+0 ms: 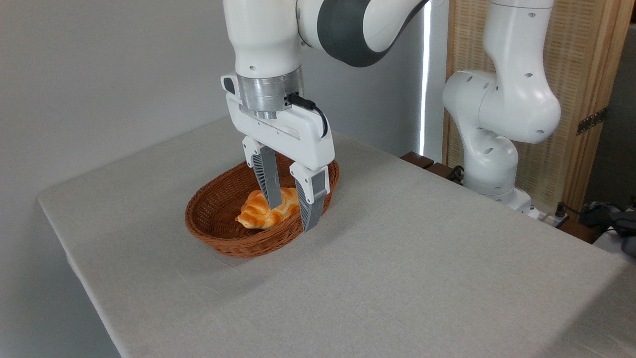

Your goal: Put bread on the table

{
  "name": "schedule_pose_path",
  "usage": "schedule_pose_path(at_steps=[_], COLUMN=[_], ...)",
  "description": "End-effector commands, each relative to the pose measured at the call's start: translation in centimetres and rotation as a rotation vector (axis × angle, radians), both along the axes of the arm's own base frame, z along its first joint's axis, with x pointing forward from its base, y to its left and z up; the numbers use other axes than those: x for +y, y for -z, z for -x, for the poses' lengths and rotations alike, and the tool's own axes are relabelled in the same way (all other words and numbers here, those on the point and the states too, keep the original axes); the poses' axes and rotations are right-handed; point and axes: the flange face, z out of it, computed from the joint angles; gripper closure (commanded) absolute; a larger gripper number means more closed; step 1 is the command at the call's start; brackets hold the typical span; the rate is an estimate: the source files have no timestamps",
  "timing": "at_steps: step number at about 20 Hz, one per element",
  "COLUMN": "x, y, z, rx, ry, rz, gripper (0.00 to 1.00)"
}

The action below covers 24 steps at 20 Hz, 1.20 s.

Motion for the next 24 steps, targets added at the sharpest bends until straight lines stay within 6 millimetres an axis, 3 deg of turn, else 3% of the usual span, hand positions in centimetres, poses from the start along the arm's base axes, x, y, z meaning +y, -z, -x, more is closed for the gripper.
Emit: schedule_pose_path(at_steps=[1,5,12,16,24], x=[-0.1,-1.1,-5.5,-6.8,-9.4], y=[-0.2,0.0,0.3,0.1,3.1], z=[0.0,0.0,-0.2,-0.4,-0.7], rx=[0.014,0.011,-0.022,-0.050,-0.005], ry=[0.020,0.034,0.101,0.074,0.114], rz=[-0.017,-0.017,-0.013,0.054,0.047], gripper=[0.00,0.00,0.00,0.00,0.00])
